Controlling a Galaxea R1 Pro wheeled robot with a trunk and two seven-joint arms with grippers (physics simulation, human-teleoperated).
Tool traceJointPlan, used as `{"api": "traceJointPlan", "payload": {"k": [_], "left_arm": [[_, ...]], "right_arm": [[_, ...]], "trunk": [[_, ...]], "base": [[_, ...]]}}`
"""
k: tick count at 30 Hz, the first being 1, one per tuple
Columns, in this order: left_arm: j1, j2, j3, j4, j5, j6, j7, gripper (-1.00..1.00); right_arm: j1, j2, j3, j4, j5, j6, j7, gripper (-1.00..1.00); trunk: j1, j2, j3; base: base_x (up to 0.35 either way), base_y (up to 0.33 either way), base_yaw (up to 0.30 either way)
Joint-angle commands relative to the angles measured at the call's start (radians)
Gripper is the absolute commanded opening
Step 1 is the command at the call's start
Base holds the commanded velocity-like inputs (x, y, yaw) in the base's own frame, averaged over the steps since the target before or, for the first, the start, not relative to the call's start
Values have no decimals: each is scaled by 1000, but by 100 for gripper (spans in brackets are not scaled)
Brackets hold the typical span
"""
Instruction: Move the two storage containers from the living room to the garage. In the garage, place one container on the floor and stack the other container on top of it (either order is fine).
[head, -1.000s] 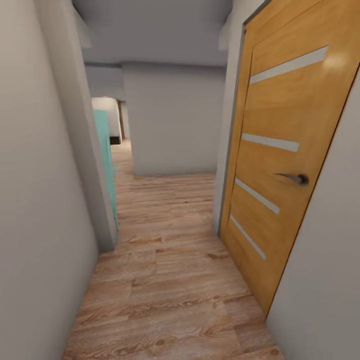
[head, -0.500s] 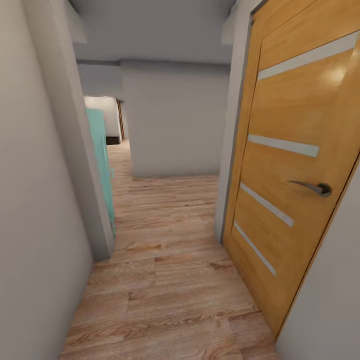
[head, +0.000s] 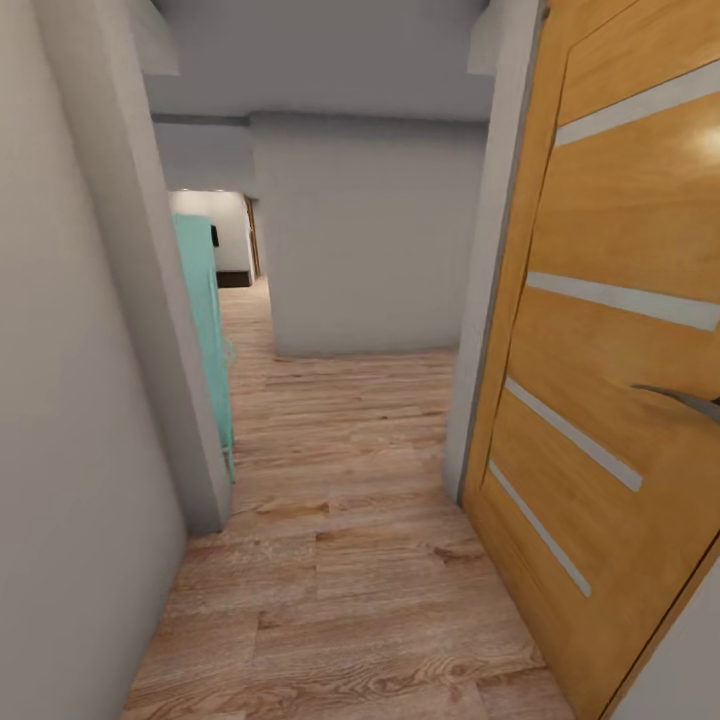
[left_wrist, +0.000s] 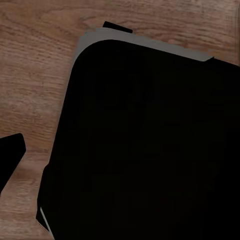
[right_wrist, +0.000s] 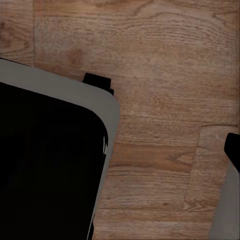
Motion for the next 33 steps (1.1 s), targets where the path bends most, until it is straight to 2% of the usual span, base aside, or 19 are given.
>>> {"api": "traceJointPlan", "payload": {"k": [1,17,28,33], "left_arm": [[0,0,1,-1,4,-2,1,100],[0,0,3,-1,4,-8,2,100],[0,0,3,-1,4,-9,2,100],[0,0,3,-1,4,-9,2,100]], "right_arm": [[-1,0,5,3,-4,-6,2,100],[-1,-6,8,3,-8,-4,3,100],[-1,7,7,4,-10,6,2,100],[-1,3,6,5,-10,5,3,100]], "trunk": [[1,0,-1],[1,0,-1],[1,0,-1],[1,0,-1]], "base": [[323,0,2],[323,0,0],[323,0,0],[323,0,95]]}}
